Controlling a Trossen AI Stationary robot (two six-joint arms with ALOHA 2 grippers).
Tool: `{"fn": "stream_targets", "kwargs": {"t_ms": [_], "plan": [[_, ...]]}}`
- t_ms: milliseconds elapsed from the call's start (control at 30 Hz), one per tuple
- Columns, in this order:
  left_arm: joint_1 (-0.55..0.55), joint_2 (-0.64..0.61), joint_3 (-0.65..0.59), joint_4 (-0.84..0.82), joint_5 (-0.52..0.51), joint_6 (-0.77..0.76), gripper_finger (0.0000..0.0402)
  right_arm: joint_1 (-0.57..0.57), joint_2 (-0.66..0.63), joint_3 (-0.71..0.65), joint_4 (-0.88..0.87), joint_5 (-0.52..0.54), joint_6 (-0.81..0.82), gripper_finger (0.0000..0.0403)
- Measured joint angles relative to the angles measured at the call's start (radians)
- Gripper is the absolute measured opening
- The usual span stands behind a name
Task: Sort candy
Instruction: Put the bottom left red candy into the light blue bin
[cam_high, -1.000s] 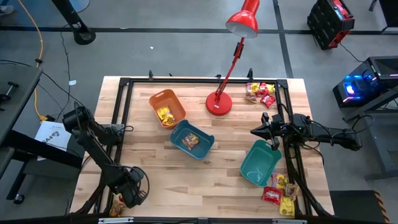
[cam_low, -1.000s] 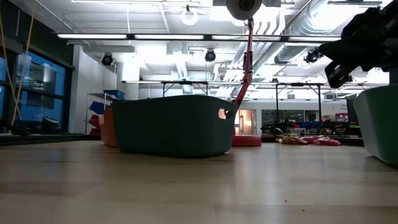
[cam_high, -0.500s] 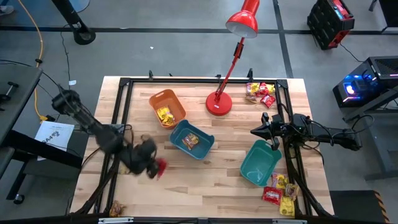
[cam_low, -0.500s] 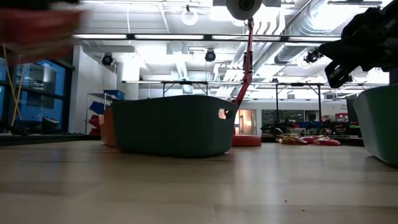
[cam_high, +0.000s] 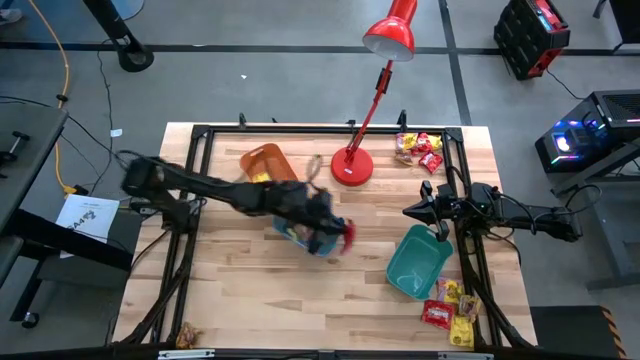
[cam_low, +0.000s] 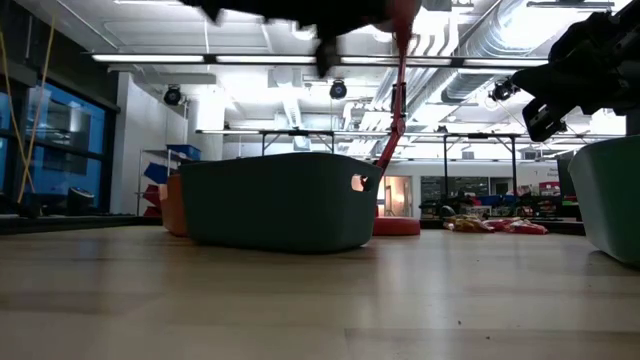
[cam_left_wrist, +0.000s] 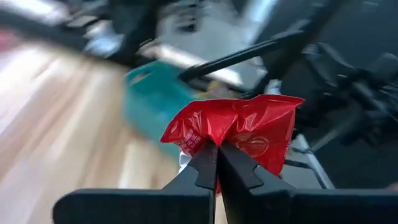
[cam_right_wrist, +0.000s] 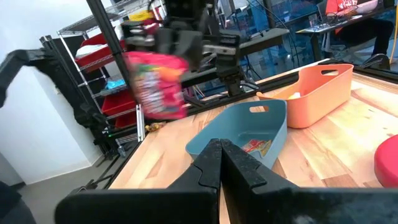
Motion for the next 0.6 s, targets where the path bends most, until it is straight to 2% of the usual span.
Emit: {"fn": "stream_targets", "kwargs": {"t_ms": [133,300,433,600], "plan": [[-0.013,0.18,0.17,0.112,0.078,0.089,0.0,0.0,0.0,0.0,0.0,0.0,0.0,0.0],[-0.023,0.368,0.372,0.146,0.146,0.105,0.0,0.0,0.0,0.0,0.0,0.0,0.0,0.0],[-0.032,0.485,0.491,0.159,0.152,0.113,0.0,0.0,0.0,0.0,0.0,0.0,0.0,0.0],[-0.035,0.613,0.576,0.161,0.131,0.104,0.0004,0.0,0.0,0.0,0.0,0.0,0.0,0.0]]}}
